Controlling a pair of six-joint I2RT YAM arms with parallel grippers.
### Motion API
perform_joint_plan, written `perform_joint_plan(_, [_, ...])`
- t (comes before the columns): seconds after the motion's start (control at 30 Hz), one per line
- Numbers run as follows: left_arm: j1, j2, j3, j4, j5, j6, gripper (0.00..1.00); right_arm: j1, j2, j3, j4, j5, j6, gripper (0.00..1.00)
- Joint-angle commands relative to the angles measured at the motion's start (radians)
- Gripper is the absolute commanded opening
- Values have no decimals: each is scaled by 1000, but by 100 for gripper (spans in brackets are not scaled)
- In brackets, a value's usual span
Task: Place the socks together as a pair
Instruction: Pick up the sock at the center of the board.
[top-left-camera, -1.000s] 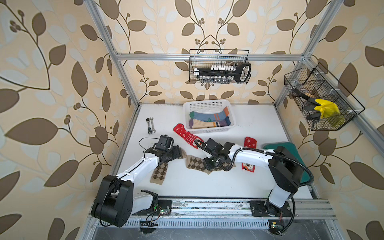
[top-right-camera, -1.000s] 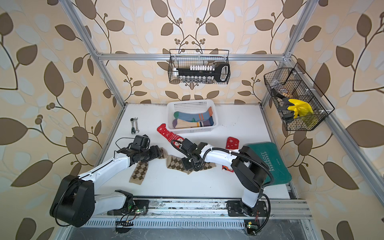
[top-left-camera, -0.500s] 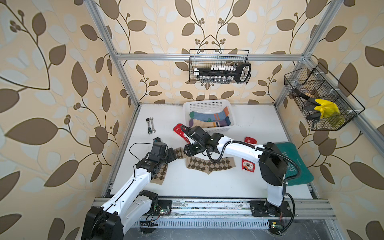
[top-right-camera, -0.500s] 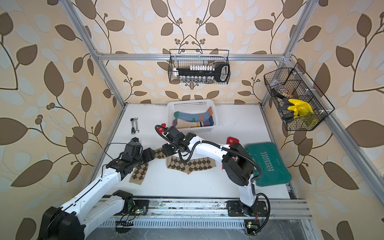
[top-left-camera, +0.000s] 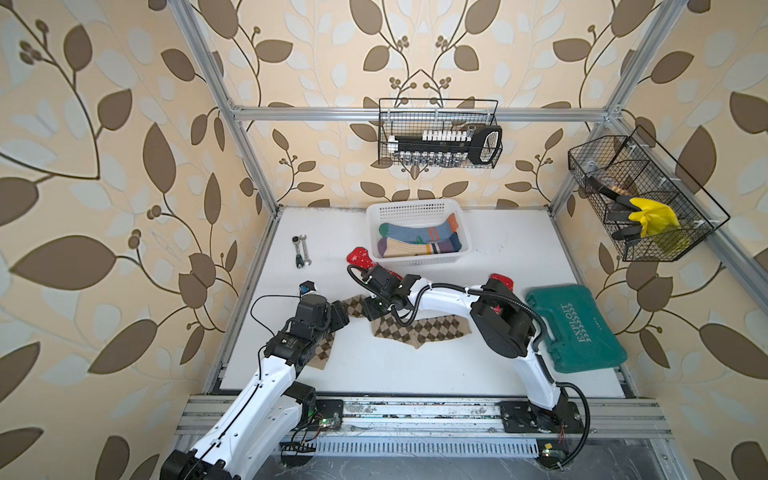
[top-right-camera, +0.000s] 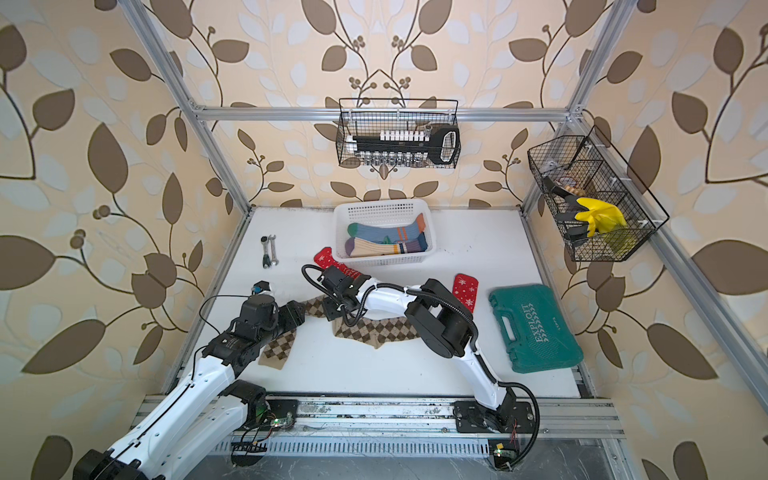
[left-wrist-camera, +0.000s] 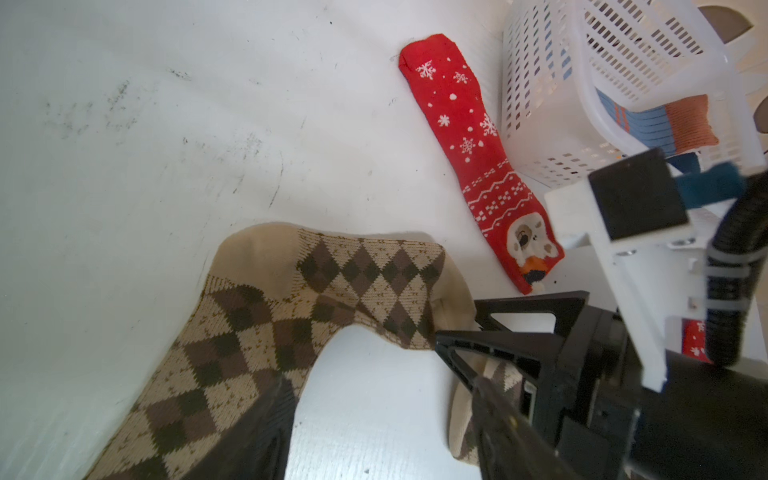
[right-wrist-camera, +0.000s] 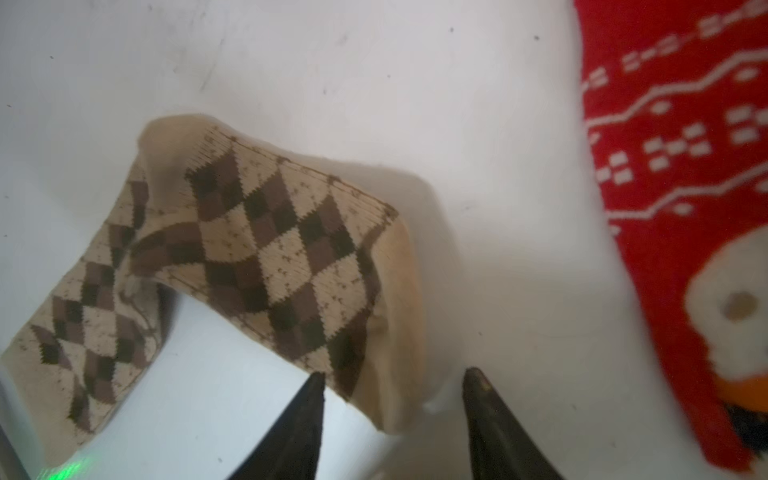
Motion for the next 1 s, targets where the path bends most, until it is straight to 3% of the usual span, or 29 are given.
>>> perform_joint_plan(0.0, [11, 19, 10, 31, 10, 12, 69, 8, 39, 36, 12, 15, -9, 37])
perform_joint_plan(0.13, [11, 6, 4, 29, 10, 12, 69, 8, 42, 52, 17, 21, -15, 10])
perform_joint_plan(0.23, [11, -19, -4, 27, 8, 12, 69, 9, -20, 25, 20, 45, -30, 0])
perform_joint_plan(0.53, [11, -56, -13, 21, 11, 13, 69, 8, -444, -189, -38, 166, -111, 0])
perform_joint_plan(0.97, [10, -53, 48, 27, 53, 17, 69, 10, -1122, -478, -264, 200, -185, 0])
